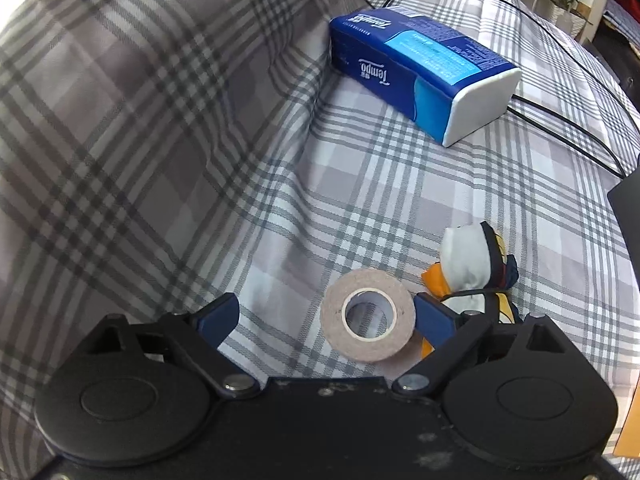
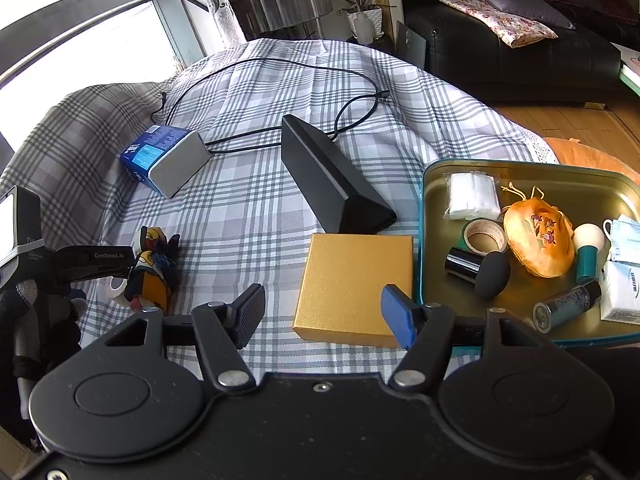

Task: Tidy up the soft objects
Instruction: 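Lower the left gripper around the beige tape roll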

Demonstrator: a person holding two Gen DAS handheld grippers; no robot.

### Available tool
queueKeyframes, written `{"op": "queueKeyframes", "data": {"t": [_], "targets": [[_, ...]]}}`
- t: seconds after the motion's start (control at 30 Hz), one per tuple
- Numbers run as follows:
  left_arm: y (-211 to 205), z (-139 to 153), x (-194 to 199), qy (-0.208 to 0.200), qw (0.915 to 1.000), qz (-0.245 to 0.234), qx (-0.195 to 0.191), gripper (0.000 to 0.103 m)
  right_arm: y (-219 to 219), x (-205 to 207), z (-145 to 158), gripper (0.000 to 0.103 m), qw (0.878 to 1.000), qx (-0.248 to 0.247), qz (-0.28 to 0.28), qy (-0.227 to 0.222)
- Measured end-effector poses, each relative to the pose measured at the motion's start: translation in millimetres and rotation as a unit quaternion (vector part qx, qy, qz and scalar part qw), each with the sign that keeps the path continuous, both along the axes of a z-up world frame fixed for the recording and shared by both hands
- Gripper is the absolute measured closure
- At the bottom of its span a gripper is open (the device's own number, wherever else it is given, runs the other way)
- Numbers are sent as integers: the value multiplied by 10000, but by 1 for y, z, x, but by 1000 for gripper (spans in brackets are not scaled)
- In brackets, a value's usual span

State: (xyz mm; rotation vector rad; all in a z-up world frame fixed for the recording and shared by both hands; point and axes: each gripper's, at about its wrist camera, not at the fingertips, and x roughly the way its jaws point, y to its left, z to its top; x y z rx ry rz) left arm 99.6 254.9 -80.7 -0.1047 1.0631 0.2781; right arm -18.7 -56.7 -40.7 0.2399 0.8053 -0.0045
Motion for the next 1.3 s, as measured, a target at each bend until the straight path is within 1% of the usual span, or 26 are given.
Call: {"op": "queueKeyframes", "data": {"t": [0.07,0.13,0.2,0.23,0.3,0.37,0.43,0.5,0.63,0.73,0.8,0.87,0.97,1.07,1.13,1.2,1.27,1.3], "targets": [[0,-2,2,9,10000,-21,33,8,0,0,-1,41,10000,2,11,15],[-1,-2,3,3,10000,-91,12,13,2,1,-1,41,10000,0,43,20],[1,-2,3,1,9999,-153,-36,22,4,1,0,41,10000,-18,88,17],[2,-1,3,0,9999,-164,-44,24,5,2,0,41,9999,-29,113,13],[5,0,4,9,9999,-154,-50,38,9,3,1,41,9998,-61,175,8],[8,1,3,31,9998,-158,-99,45,13,4,1,41,9997,-86,242,18],[12,2,2,35,9997,-152,-164,47,19,4,1,41,9994,-123,314,35],[15,3,2,42,9997,-139,-184,51,26,6,1,41,9991,-178,384,59],[22,3,0,89,9994,-192,-284,51,38,9,2,41,9986,-176,493,109],[26,1,-1,202,9989,-275,-330,50,47,14,3,41,9982,-131,564,133],[29,-4,-2,338,9983,-299,-362,46,55,19,3,41,9981,-110,594,154],[31,-5,-3,320,9983,-369,-332,44,64,23,2,41,9976,-98,657,178],[35,-5,-5,328,9977,-442,-390,42,77,29,0,41,9968,-120,762,227],[42,-5,-6,306,9978,-334,-483,36,91,36,-3,41,9962,-63,819,272],[41,-6,-4,315,9980,-371,-392,31,97,40,-5,41,9961,10,831,298],[42,-9,-3,303,9982,-367,-366,23,104,43,-7,41,9960,31,837,308],[47,-11,-3,314,9980,-295,-458,19,111,44,-9,41,9960,-18,844,284],[48,-11,-2,316,9978,-297,-498,19,115,45,-11,41,9961,-58,845,264]]}}
